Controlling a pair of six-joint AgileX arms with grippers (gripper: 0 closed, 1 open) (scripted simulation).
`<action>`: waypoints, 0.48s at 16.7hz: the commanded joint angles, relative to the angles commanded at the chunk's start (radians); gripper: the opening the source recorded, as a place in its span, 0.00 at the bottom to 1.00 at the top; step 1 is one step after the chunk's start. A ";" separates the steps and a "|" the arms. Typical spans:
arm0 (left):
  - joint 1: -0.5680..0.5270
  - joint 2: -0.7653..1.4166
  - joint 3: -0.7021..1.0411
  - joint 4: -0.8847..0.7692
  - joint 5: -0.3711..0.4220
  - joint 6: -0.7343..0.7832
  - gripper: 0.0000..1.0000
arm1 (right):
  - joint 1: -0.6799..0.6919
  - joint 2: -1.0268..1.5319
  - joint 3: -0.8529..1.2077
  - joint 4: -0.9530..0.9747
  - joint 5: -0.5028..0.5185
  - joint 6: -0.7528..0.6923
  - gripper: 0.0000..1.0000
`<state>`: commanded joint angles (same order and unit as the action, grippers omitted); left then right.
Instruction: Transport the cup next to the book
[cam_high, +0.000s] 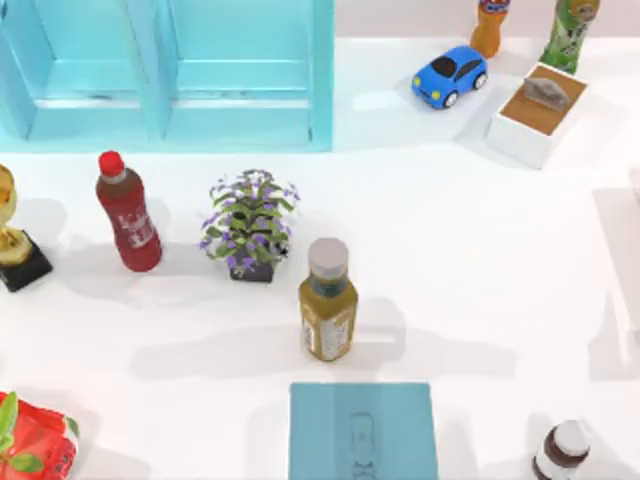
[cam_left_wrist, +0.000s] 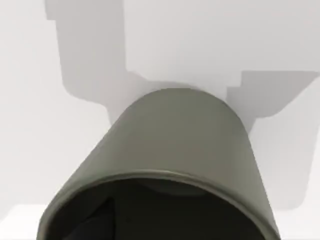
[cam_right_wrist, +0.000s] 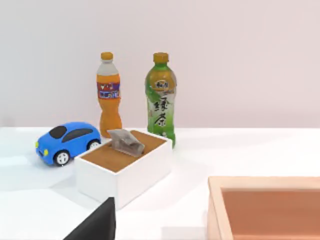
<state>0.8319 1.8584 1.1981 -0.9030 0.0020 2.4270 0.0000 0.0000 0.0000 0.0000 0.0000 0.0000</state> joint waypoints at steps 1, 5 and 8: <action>0.001 0.008 -0.021 0.026 0.000 0.001 1.00 | 0.000 0.000 0.000 0.000 0.000 0.000 1.00; 0.001 0.014 -0.037 0.045 0.000 0.002 1.00 | 0.000 0.000 0.000 0.000 0.000 0.000 1.00; 0.001 0.014 -0.037 0.045 0.000 0.002 0.85 | 0.000 0.000 0.000 0.000 0.000 0.000 1.00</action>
<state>0.8333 1.8725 1.1610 -0.8578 0.0021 2.4288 0.0000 0.0000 0.0000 0.0000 0.0000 0.0000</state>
